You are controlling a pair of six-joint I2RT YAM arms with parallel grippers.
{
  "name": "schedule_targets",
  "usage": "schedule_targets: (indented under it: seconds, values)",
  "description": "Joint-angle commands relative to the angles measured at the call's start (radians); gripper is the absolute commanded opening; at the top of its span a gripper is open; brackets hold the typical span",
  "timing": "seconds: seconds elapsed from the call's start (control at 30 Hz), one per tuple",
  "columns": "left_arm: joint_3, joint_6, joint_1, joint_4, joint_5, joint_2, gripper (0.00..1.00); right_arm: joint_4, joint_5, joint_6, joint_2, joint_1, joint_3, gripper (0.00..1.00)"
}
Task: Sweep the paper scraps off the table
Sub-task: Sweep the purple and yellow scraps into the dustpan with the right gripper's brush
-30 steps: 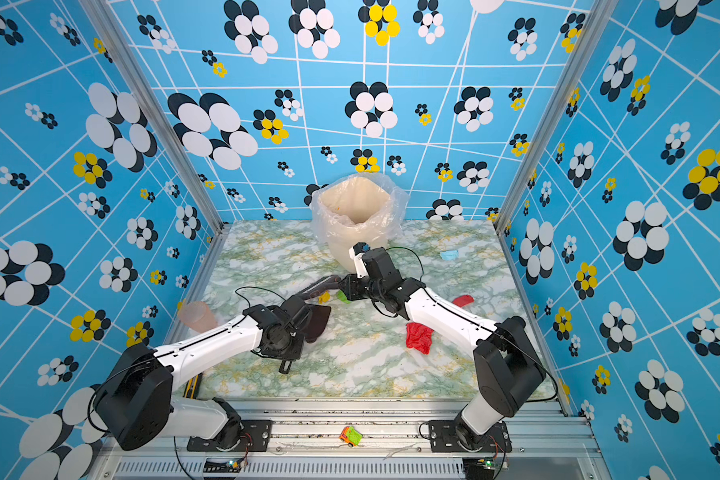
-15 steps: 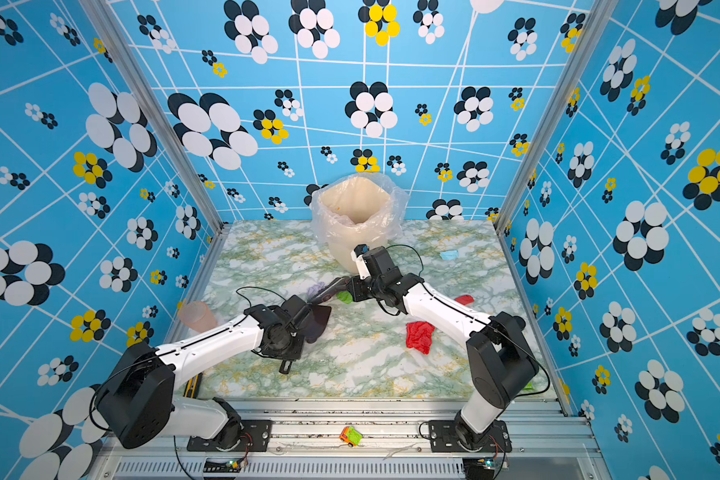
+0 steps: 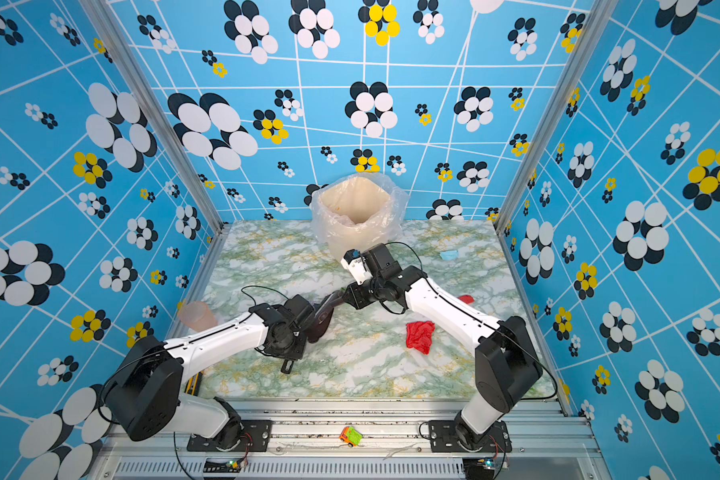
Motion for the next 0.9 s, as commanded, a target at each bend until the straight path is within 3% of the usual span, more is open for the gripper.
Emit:
schedule_targets:
  seconds: [0.0, 0.23, 0.43, 0.57, 0.87]
  values:
    - [0.028, 0.021, -0.007, -0.011, 0.008, 0.011, 0.0, 0.008, -0.034, -0.006, -0.053, -0.005, 0.015, 0.0]
    - [0.031, 0.03, -0.007, -0.008, 0.015, 0.006, 0.0, 0.113, 0.074, -0.003, -0.103, -0.029, -0.035, 0.0]
    - [0.048, 0.058, -0.007, -0.016, 0.023, 0.016, 0.0, 0.133, 0.352, -0.014, -0.181, -0.038, -0.093, 0.0]
    - [0.06, 0.083, -0.01, -0.016, 0.033, 0.034, 0.0, 0.114, 0.454, -0.011, -0.237, -0.075, -0.134, 0.0]
    - [0.103, 0.127, -0.045, -0.024, 0.047, 0.099, 0.0, 0.092, 0.52, -0.042, -0.262, -0.093, -0.193, 0.0]
